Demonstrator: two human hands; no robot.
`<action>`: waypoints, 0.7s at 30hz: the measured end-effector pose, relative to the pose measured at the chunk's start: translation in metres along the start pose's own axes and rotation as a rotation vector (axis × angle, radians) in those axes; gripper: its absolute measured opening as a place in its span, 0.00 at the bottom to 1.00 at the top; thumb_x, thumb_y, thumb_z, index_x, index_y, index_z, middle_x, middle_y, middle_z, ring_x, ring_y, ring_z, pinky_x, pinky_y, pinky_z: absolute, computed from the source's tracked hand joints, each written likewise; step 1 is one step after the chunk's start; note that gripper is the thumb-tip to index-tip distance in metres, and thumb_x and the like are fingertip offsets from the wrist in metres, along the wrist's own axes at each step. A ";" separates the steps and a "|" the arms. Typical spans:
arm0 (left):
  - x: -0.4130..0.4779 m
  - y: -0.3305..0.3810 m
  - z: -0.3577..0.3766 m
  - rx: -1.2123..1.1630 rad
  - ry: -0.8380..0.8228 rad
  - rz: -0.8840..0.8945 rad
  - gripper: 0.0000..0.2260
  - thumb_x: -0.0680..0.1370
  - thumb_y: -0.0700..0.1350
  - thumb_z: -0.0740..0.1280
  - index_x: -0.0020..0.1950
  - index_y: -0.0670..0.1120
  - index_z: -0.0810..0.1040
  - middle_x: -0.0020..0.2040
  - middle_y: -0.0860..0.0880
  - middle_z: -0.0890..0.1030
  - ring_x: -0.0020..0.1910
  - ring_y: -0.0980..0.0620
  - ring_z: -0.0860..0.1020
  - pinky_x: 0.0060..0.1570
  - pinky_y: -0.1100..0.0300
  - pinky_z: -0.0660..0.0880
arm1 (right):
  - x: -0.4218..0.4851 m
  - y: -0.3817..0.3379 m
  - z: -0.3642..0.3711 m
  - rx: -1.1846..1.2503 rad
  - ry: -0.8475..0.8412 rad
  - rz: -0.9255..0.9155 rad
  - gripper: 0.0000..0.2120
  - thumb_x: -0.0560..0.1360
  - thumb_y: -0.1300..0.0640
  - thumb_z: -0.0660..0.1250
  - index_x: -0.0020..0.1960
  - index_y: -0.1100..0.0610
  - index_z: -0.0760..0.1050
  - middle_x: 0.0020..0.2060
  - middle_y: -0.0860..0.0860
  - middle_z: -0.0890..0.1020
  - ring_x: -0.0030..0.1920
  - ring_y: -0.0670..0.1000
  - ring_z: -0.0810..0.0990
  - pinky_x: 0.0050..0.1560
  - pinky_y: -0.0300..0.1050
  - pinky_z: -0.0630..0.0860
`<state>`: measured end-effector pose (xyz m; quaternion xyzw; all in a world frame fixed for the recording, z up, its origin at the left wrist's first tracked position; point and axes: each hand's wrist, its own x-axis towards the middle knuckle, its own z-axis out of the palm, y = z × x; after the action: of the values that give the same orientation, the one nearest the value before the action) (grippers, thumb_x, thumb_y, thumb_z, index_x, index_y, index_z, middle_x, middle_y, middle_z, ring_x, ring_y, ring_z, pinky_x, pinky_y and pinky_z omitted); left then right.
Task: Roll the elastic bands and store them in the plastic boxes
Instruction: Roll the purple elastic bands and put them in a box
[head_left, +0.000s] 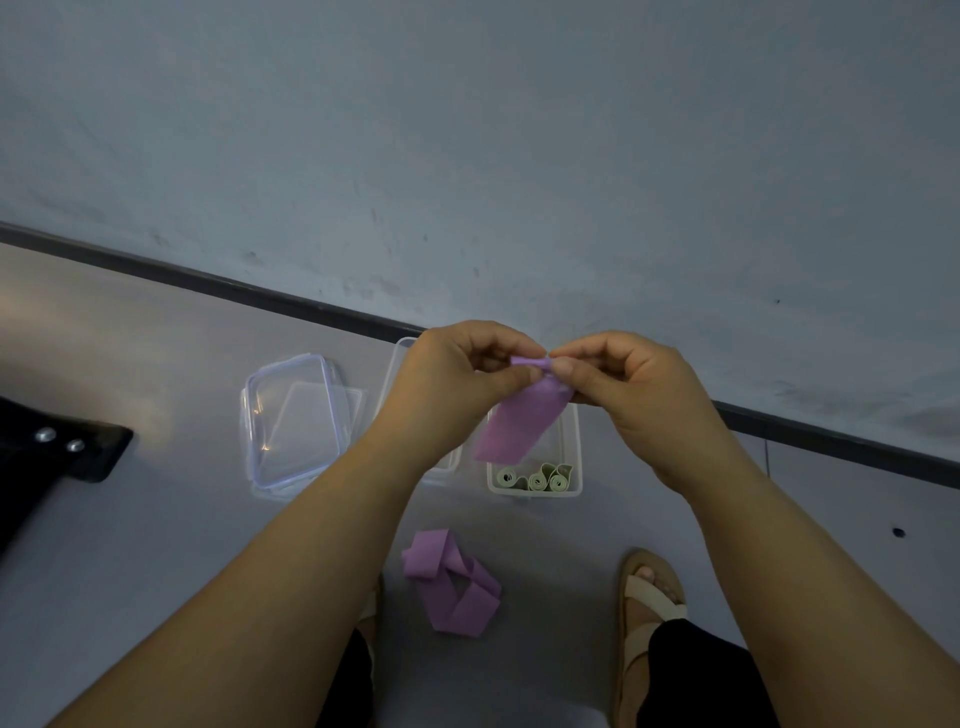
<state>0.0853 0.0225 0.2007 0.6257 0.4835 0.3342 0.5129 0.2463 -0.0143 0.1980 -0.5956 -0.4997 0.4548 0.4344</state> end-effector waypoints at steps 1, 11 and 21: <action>0.000 0.000 0.000 -0.011 0.001 -0.001 0.07 0.71 0.37 0.72 0.43 0.49 0.82 0.42 0.49 0.84 0.42 0.53 0.80 0.44 0.66 0.78 | 0.000 -0.001 0.000 0.002 0.002 0.000 0.03 0.71 0.59 0.70 0.43 0.51 0.79 0.39 0.49 0.84 0.42 0.45 0.82 0.47 0.39 0.80; 0.002 -0.002 -0.002 -0.300 -0.056 -0.205 0.05 0.71 0.39 0.72 0.45 0.45 0.81 0.44 0.45 0.85 0.46 0.48 0.82 0.56 0.50 0.78 | -0.001 -0.002 0.000 0.070 0.027 -0.017 0.08 0.68 0.63 0.72 0.41 0.50 0.78 0.34 0.41 0.83 0.39 0.40 0.82 0.43 0.33 0.78; 0.009 -0.004 -0.019 -0.398 -0.373 -0.296 0.17 0.64 0.36 0.75 0.51 0.40 0.75 0.40 0.43 0.83 0.38 0.49 0.80 0.42 0.58 0.76 | -0.010 -0.017 -0.014 -0.072 -0.470 0.044 0.26 0.69 0.63 0.72 0.60 0.40 0.72 0.49 0.50 0.80 0.51 0.49 0.81 0.54 0.48 0.79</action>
<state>0.0695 0.0370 0.2011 0.4864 0.3920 0.2231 0.7483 0.2555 -0.0227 0.2188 -0.4992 -0.5900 0.5721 0.2747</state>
